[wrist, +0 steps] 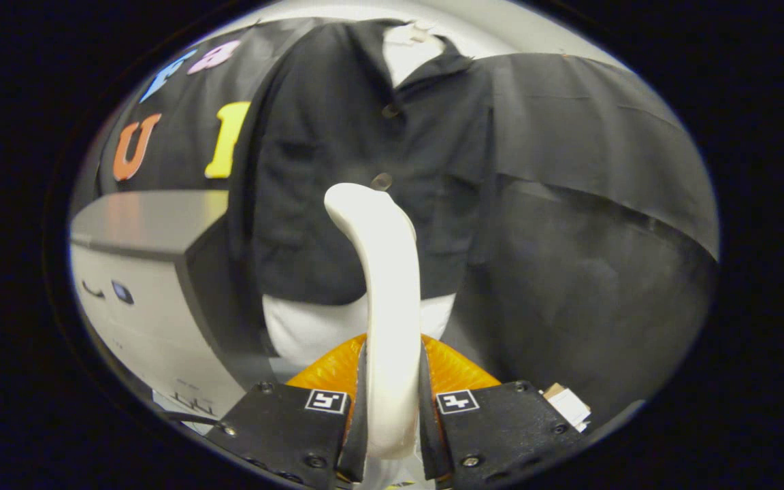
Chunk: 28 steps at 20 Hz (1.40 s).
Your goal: Iron the clothes twice with a garment steamer, once on the left side and once on the right side.
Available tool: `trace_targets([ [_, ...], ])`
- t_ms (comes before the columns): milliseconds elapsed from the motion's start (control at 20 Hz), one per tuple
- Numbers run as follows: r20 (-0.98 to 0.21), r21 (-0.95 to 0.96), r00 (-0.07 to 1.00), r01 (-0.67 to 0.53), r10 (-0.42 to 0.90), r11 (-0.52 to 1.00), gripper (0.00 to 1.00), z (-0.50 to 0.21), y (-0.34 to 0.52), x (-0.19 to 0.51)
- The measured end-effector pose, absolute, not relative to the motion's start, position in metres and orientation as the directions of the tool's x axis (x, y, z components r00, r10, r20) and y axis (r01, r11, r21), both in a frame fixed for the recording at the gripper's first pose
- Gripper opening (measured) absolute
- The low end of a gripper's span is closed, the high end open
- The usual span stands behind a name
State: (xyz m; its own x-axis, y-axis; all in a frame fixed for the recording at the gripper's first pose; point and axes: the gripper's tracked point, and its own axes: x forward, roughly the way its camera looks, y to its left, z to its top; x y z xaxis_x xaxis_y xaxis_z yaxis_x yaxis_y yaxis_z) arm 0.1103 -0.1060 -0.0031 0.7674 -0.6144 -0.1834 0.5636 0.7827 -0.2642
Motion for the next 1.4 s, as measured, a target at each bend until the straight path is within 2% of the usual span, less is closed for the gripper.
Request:
trace_targets([
  [300,0.062,-0.142,0.731,0.68,-0.679,0.719,0.34,0.151,-0.14,0.065],
  [450,0.187,-0.075,0.721,0.688,-0.667,0.722,0.34,0.222,-0.152,0.077],
  [650,0.265,-0.003,0.732,0.652,-0.628,0.758,0.34,0.301,-0.17,0.109],
  [800,0.316,0.025,0.749,0.607,-0.582,0.794,0.34,0.331,-0.184,0.136],
  [1100,0.358,-0.04,0.78,0.562,-0.513,0.826,0.34,0.371,-0.193,0.196],
  [1400,0.339,-0.129,0.775,0.599,-0.532,0.79,0.35,0.352,-0.204,0.228],
])
